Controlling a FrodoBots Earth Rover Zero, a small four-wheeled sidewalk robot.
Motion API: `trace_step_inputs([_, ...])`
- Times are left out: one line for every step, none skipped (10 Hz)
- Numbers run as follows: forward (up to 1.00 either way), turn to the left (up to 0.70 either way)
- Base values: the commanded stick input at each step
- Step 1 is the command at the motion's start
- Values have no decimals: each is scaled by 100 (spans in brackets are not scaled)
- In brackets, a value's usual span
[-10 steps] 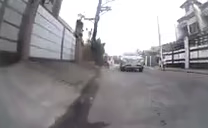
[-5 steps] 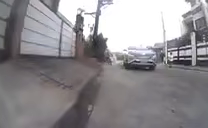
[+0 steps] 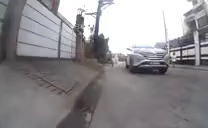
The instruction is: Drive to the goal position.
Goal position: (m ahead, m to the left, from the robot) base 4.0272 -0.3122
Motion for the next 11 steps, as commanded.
trace_step_inputs([100, 1])
trace_step_inputs([100, 1])
trace_step_inputs([100, 1])
trace_step_inputs([100, 1])
trace_step_inputs([100, 1])
trace_step_inputs([100, 1])
trace_step_inputs([100, 1])
trace_step_inputs([100, 1])
trace_step_inputs([100, 1])
trace_step_inputs([100, 1])
trace_step_inputs([100, 1])
